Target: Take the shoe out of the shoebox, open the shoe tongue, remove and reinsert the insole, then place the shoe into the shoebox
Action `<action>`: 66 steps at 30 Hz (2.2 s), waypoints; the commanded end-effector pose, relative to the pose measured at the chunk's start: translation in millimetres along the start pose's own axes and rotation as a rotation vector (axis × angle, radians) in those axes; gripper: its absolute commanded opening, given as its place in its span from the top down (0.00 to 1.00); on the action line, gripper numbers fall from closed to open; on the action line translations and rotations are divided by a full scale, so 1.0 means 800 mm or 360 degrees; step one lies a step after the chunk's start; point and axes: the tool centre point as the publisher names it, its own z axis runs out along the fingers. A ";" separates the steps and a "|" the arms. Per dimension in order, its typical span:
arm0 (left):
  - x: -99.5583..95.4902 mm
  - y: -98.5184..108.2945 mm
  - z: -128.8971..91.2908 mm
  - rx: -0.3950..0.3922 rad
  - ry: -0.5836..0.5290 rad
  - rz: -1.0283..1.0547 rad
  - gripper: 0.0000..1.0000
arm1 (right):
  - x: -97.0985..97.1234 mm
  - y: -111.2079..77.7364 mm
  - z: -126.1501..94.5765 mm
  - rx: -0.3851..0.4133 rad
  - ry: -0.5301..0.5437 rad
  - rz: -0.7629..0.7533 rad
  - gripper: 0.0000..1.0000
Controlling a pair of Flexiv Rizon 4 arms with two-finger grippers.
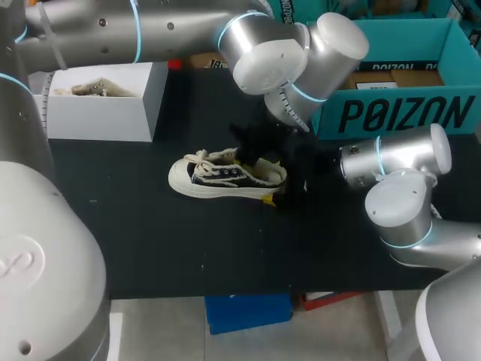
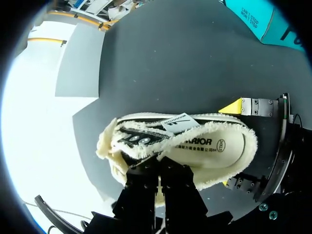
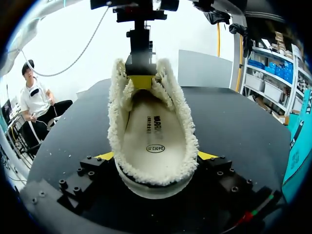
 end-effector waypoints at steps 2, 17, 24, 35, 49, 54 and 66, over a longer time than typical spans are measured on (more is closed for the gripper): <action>-0.014 0.004 -0.012 0.0032 0.0031 0.0003 1.00 | -0.001 -0.006 0.006 0.0000 -0.0002 0.0002 1.00; -0.050 0.001 -0.030 0.0080 0.0121 -0.0062 1.00 | -0.001 -0.006 0.006 0.0000 -0.0002 0.0002 1.00; -0.071 -0.001 -0.027 0.0089 0.0150 -0.0134 1.00 | -0.001 -0.006 0.006 0.0000 -0.0002 0.0002 1.00; -0.103 0.000 -0.023 0.0094 0.0221 -0.0262 1.00 | -0.001 -0.006 0.006 0.0000 -0.0002 0.0002 1.00; -0.129 0.004 0.000 0.0047 0.0313 -0.0377 1.00 | -0.001 -0.006 0.006 0.0000 -0.0002 0.0002 1.00; -0.141 0.005 0.010 0.0023 0.0344 -0.0426 1.00 | -0.001 -0.006 0.006 0.0000 -0.0002 0.0002 1.00; -0.158 0.010 0.028 -0.0018 0.0401 -0.0483 1.00 | -0.001 -0.006 0.006 0.0000 -0.0002 0.0002 1.00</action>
